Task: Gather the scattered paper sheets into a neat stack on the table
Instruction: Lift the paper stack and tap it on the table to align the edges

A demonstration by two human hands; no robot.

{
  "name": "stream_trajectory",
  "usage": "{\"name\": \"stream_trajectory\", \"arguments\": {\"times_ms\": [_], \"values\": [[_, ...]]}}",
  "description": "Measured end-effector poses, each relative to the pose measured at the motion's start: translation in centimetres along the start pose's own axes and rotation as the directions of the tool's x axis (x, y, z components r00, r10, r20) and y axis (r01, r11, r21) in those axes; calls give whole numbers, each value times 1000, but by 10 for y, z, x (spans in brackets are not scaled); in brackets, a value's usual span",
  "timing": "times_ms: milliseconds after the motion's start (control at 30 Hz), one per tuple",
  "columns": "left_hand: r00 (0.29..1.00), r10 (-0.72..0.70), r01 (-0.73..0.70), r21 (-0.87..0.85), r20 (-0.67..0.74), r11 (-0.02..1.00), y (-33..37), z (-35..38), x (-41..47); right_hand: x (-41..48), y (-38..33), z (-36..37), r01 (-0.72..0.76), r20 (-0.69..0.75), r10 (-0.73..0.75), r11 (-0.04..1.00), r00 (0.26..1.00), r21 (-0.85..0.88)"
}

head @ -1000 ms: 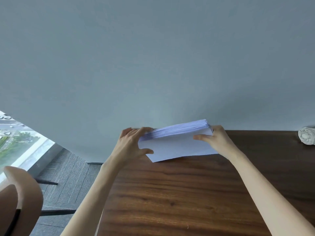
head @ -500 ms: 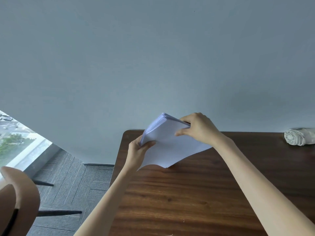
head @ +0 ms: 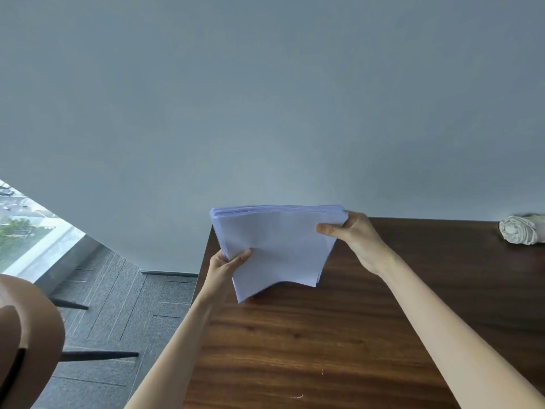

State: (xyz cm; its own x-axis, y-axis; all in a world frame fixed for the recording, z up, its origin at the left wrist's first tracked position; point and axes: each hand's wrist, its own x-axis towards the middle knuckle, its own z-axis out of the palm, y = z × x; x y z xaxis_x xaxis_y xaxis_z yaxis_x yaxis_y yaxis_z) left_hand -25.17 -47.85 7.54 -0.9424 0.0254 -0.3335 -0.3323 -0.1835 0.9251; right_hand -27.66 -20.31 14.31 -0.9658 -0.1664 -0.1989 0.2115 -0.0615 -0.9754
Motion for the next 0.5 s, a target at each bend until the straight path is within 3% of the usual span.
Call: {"name": "stream_trajectory", "arguments": {"times_ms": [367, 500], "values": [[968, 215, -240, 225, 130, 944, 60, -18, 4, 8, -1, 17, -42, 143, 53, 996, 988, -80], [952, 193, -255, 262, 239, 931, 70, -14, 3, 8, 0, 19, -11, 165, 26, 996, 986, -87]]}}
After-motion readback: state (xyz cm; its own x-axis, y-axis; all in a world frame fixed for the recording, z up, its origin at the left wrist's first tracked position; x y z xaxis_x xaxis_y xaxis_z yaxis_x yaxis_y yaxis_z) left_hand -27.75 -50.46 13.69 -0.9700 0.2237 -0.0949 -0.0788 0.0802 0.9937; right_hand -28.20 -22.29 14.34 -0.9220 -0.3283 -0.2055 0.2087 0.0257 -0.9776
